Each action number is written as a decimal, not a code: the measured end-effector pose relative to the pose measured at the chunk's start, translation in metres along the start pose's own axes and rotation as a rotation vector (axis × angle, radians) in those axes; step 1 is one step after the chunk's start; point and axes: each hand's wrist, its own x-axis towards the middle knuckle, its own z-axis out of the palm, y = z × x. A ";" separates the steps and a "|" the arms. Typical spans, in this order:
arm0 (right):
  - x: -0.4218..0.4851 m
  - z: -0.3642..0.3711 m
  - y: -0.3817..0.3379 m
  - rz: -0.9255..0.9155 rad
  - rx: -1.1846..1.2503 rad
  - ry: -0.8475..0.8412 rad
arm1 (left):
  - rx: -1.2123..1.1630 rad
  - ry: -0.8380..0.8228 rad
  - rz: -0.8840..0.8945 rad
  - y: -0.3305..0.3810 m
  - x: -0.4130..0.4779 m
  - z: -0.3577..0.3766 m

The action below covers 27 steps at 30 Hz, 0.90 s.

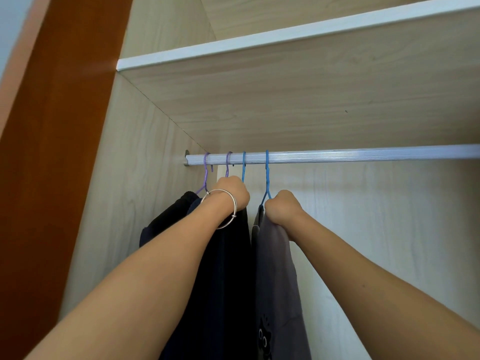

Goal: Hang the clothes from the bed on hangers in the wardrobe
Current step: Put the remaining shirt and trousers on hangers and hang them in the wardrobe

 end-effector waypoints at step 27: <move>-0.119 -0.006 0.055 -0.139 0.518 -0.025 | -0.472 0.135 0.156 -0.043 -0.113 0.049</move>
